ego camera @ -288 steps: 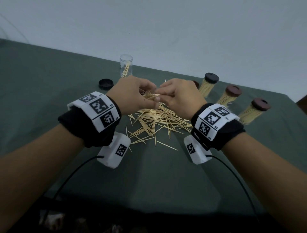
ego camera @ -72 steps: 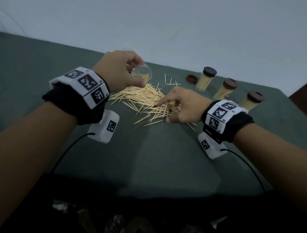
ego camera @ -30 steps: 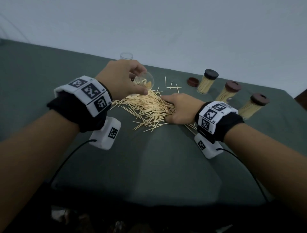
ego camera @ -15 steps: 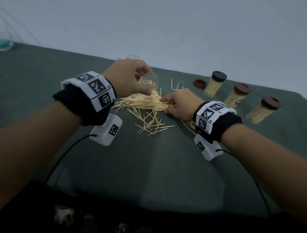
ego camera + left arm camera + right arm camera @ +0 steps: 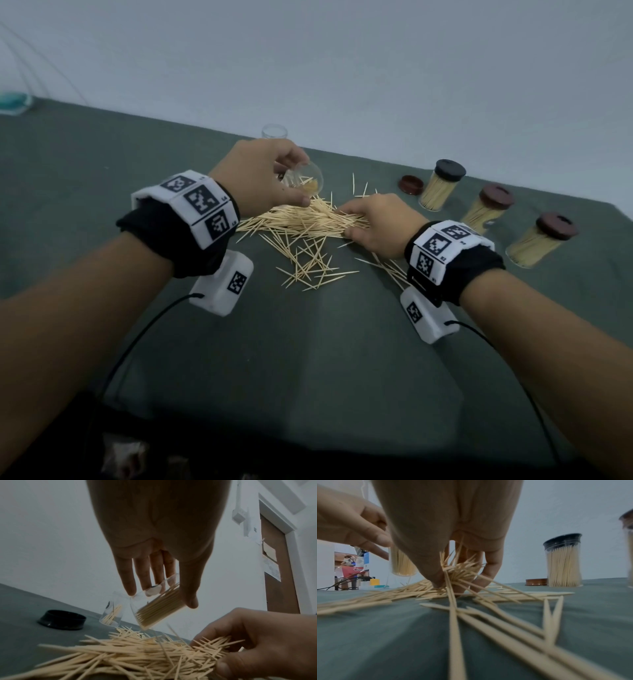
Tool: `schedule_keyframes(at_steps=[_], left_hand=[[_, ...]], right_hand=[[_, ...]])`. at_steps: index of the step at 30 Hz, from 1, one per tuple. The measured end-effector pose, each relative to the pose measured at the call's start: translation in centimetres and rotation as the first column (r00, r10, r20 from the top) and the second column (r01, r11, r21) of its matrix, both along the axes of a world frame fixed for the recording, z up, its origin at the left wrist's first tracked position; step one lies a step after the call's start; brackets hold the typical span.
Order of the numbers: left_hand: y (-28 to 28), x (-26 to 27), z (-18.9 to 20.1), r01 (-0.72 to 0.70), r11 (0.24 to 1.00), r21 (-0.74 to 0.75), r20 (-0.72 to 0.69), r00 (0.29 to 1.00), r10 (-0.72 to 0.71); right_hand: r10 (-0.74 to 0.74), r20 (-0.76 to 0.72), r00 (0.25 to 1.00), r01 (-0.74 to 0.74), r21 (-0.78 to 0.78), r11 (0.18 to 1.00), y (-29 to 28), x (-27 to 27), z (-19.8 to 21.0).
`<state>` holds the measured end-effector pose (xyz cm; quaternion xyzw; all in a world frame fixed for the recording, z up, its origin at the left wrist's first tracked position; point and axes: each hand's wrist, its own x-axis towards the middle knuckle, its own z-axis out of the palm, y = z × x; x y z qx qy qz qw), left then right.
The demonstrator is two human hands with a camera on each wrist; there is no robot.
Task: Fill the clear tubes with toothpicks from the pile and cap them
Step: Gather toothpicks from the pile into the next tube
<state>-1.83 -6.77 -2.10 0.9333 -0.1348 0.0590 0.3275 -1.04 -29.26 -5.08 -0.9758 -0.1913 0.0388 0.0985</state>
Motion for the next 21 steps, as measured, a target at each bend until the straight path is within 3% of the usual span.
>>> schedule_keyframes(at_steps=[12,21], left_hand=[[0.1,-1.2,-0.1,-0.006,1.000,0.006,-0.020,1.000,0.006],[0.3,-1.8,0.2,-0.022,0.998,0.058,-0.012,1.000,0.022]], right_hand=[[-0.153,0.019,0.988,0.147,0.165,0.975,-2.0,-0.4,1.2],[-0.139,-0.003,0.990,0.134,0.282,0.950,-3.8,-0.6,3.6]])
